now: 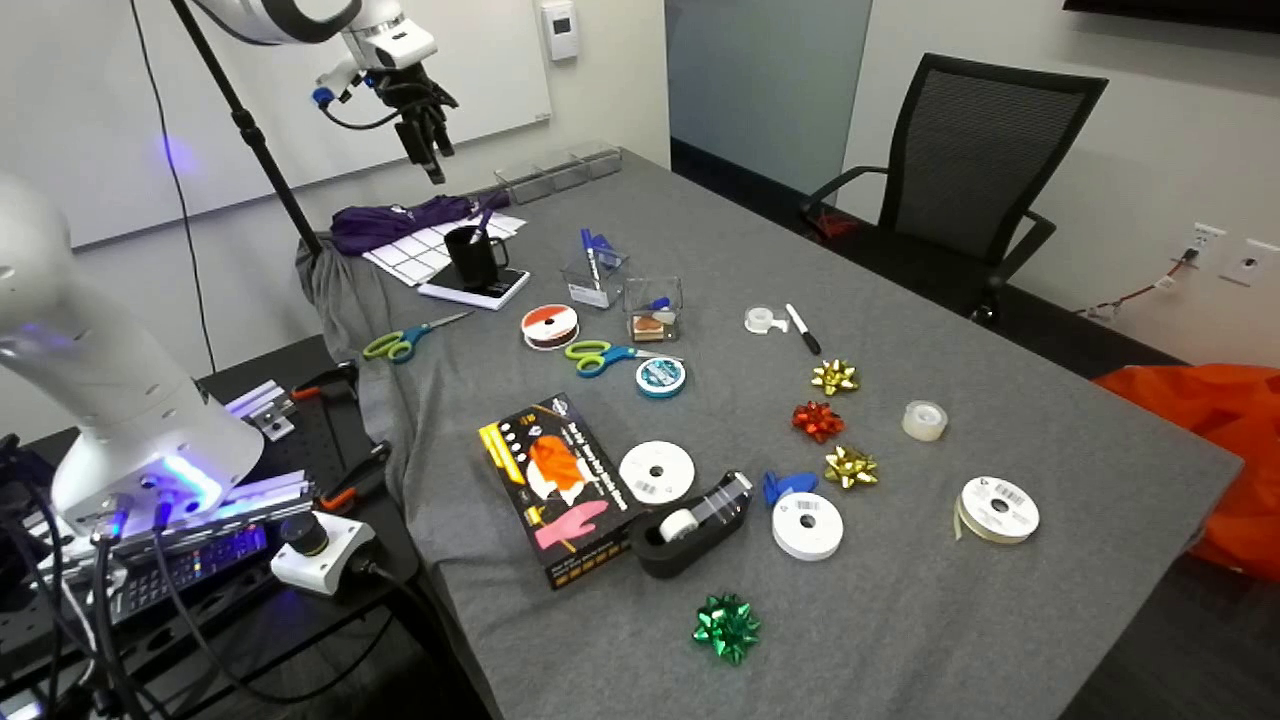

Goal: Remove the marker from the cup

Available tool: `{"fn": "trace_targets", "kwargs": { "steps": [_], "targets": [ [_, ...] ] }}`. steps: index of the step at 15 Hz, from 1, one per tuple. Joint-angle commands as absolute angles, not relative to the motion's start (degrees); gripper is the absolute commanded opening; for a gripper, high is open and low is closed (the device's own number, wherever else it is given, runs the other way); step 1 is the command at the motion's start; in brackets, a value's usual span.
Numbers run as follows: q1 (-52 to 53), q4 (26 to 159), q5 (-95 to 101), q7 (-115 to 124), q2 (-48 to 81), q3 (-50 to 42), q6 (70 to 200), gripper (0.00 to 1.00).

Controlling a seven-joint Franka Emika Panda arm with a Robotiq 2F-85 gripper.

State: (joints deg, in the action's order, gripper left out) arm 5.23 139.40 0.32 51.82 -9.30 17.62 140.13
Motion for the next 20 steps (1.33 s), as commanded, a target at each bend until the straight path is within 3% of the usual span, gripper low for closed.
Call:
{"fn": "trace_targets", "kwargs": {
  "steps": [1,20],
  "targets": [
    [6.2,135.5,6.4,60.0,-1.2,17.9,143.8,1.00],
    [22.4,116.8,26.1,72.1,23.5,6.1,138.5,1.00]
  ]
}}
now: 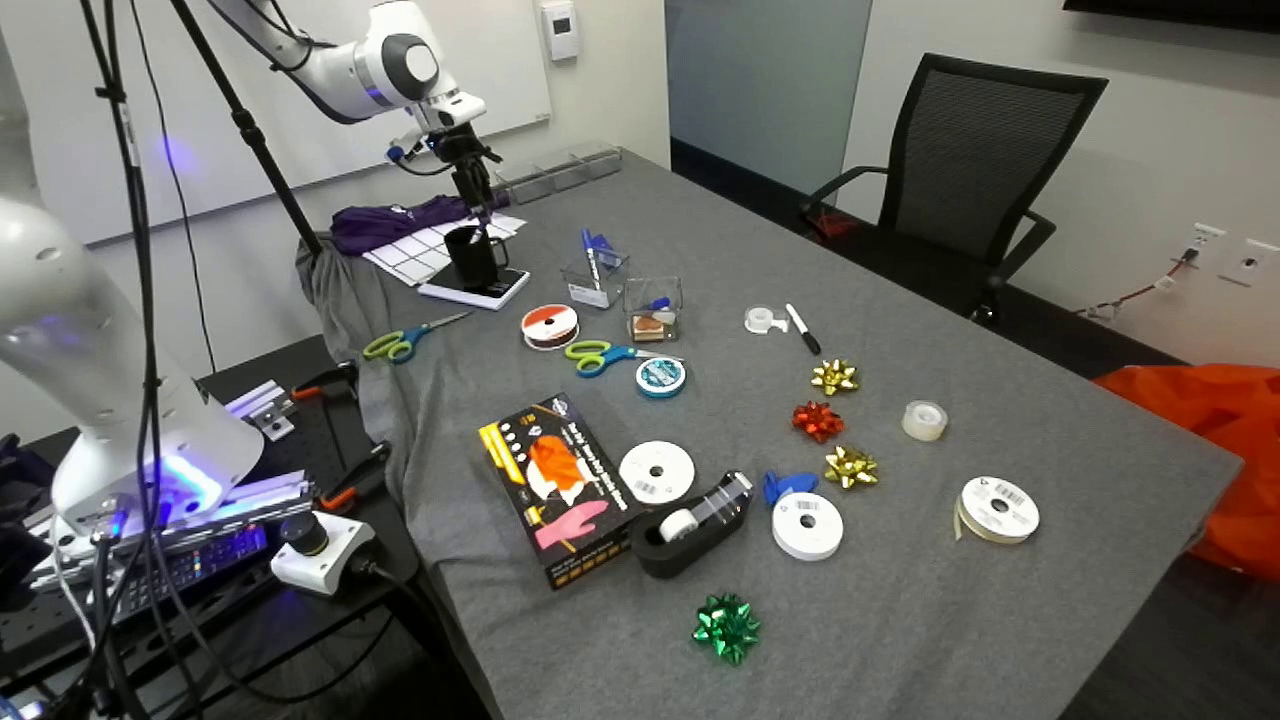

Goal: Remove the marker from the cup

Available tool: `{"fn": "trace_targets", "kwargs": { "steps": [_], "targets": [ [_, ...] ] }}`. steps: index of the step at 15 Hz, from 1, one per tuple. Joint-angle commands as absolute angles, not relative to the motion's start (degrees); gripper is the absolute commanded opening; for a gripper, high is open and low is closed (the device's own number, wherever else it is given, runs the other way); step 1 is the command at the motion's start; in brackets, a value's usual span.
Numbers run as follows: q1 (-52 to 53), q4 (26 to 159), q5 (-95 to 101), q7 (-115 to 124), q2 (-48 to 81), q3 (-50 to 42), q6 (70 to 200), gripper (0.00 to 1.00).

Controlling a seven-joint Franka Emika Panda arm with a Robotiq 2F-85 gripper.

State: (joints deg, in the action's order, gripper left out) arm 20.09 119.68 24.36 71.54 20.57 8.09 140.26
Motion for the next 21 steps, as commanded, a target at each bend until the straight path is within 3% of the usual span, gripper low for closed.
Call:
{"fn": "trace_targets", "kwargs": {
  "steps": [1,5,7,17,19,21],
  "targets": [
    [23.0,116.6,26.4,72.2,24.2,5.6,138.5,1.00],
    [24.2,116.5,27.0,71.0,25.4,4.2,138.3,1.00],
    [24.5,116.5,27.1,70.9,25.4,3.9,138.0,0.74],
    [24.0,118.7,27.1,70.2,22.9,3.7,139.5,0.03],
    [23.7,119.5,27.0,69.7,21.9,3.8,139.8,0.00],
    [23.4,120.4,26.6,68.7,20.8,4.0,139.9,0.04]
  ]
}}
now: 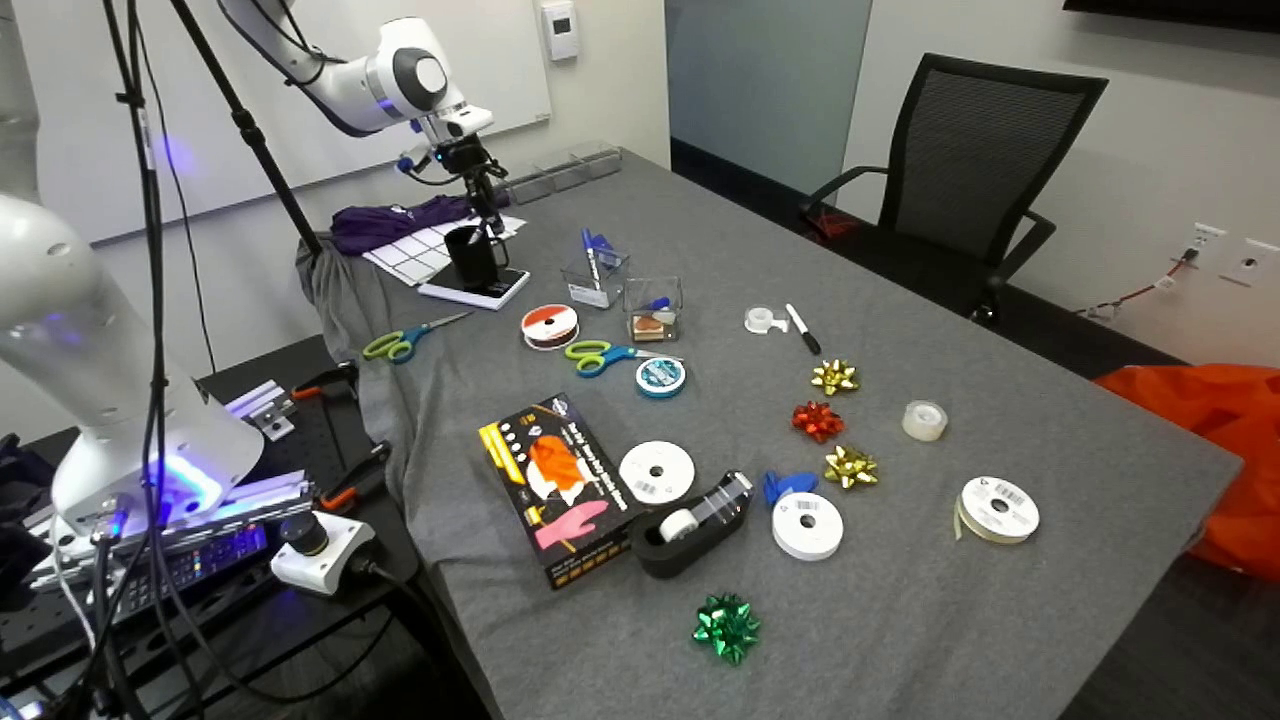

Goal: Remove the marker from the cup

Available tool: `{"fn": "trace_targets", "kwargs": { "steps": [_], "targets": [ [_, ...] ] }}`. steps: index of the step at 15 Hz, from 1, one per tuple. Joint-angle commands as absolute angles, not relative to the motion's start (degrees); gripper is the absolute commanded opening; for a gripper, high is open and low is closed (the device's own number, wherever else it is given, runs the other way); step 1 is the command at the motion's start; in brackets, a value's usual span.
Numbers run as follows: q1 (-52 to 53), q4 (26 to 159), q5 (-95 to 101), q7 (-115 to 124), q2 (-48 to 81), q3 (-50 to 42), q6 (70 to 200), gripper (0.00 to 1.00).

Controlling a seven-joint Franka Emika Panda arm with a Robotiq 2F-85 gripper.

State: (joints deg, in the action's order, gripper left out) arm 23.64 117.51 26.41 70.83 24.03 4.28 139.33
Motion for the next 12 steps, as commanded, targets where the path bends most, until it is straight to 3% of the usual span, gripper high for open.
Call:
{"fn": "trace_targets", "kwargs": {
  "steps": [1,12],
  "targets": [
    [23.3,120.7,26.5,68.5,20.2,4.1,139.9,0.04],
    [20.3,120.8,18.7,67.3,12.0,6.3,140.3,0.04]
  ]
}}
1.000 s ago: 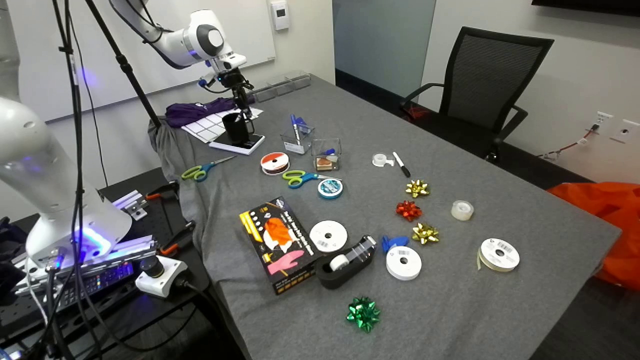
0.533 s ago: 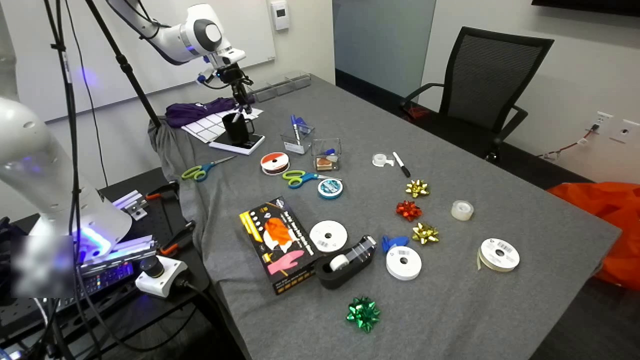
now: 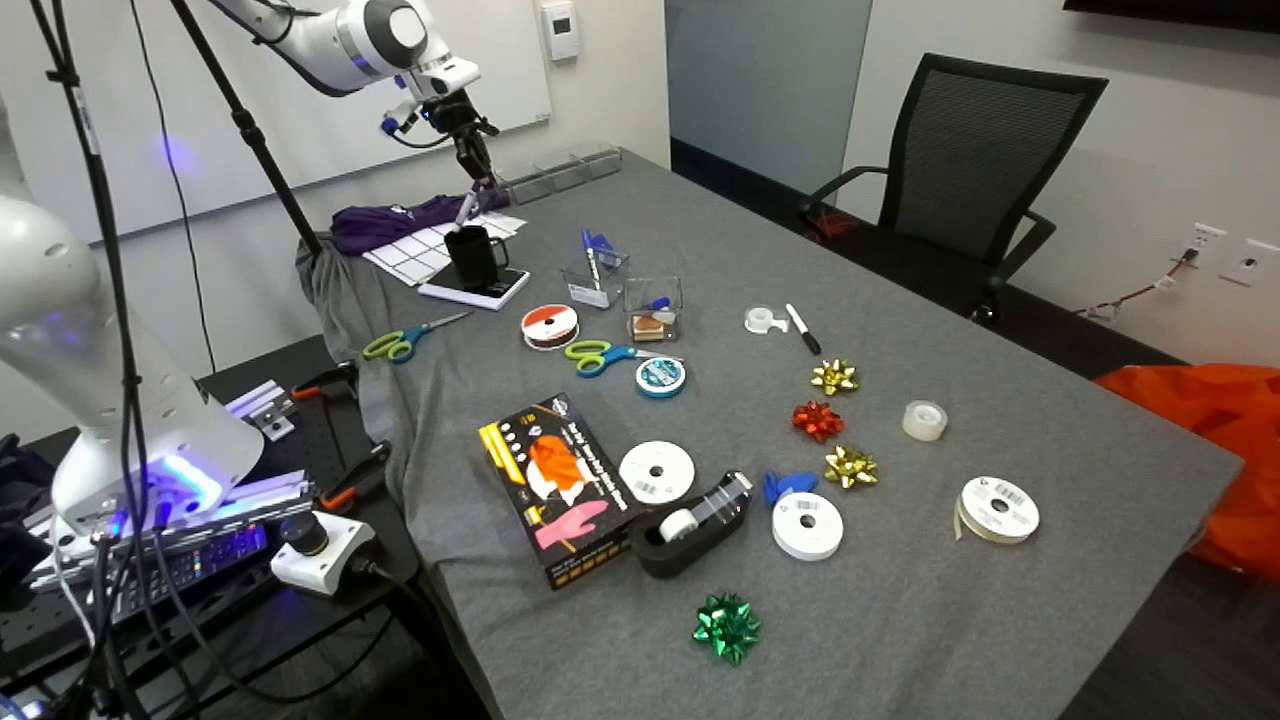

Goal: Remove the marker from the cup

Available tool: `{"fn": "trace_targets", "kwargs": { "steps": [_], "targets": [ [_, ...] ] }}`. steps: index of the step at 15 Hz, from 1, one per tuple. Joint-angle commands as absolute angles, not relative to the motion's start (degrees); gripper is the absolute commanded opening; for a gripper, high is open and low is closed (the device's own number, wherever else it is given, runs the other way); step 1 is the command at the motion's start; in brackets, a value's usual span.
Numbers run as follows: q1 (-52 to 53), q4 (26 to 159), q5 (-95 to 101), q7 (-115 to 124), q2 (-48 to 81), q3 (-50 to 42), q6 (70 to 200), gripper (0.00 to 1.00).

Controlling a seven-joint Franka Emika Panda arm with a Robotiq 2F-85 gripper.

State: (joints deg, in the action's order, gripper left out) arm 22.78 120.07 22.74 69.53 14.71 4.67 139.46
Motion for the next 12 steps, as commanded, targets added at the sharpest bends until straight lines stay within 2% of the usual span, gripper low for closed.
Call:
{"fn": "trace_targets", "kwargs": {
  "steps": [1,6,12],
  "targets": [
    [19.9,120.3,17.0,67.1,11.5,6.5,140.4,0.04],
    [17.5,113.7,10.0,69.3,13.2,5.9,140.5,0.04],
    [18.2,106.5,13.3,80.0,22.0,2.9,140.4,0.04]
  ]
}}
